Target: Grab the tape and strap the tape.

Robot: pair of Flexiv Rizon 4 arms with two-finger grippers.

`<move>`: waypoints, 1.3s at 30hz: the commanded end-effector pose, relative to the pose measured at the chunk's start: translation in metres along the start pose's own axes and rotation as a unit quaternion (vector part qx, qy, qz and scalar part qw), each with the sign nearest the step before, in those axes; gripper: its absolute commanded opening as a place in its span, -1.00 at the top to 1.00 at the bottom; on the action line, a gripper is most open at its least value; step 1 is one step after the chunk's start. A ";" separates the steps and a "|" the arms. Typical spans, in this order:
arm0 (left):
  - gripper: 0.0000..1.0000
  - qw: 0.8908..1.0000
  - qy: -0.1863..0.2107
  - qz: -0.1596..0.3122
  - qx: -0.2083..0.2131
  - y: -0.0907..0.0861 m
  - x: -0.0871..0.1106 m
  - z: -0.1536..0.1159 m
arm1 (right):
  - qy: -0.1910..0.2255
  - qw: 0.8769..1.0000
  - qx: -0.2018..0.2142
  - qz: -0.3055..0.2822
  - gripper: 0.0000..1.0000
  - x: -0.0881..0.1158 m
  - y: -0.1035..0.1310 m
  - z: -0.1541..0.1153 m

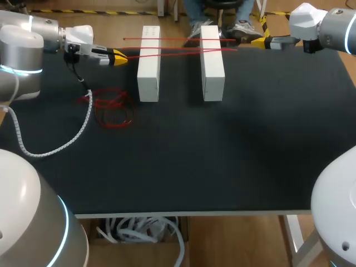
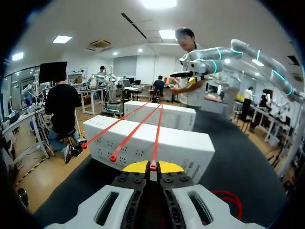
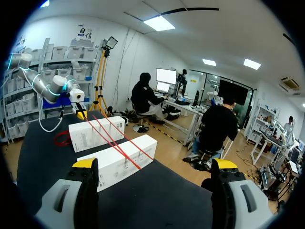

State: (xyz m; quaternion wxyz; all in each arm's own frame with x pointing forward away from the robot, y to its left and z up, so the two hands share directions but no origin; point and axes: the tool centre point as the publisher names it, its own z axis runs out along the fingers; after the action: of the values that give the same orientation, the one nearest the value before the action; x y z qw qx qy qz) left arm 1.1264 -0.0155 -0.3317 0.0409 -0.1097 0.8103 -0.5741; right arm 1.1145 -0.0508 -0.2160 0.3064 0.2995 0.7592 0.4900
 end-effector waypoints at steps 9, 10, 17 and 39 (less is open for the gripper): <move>1.00 1.000 0.013 0.007 -0.003 -0.002 -0.001 0.001 | 0.003 1.000 0.002 0.000 -1.00 -0.001 0.000 0.001; 1.00 1.000 0.014 0.009 -0.003 -0.002 0.000 0.000 | 0.003 1.000 0.002 0.000 -1.00 -0.001 0.000 0.001; 1.00 1.000 0.024 0.020 -0.004 -0.007 0.002 -0.001 | 0.003 1.000 0.002 0.000 -1.00 -0.001 0.000 0.001; 1.00 0.997 0.039 0.062 0.027 -0.060 0.029 -0.026 | 0.003 1.000 0.002 0.000 -1.00 -0.001 0.000 0.001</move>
State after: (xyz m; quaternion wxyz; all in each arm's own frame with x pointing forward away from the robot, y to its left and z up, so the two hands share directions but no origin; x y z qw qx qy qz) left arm 1.1118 -0.0164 -0.2771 0.0394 -0.0319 0.7965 -0.6025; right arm 1.1145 -0.0508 -0.2160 0.3064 0.2995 0.7592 0.4900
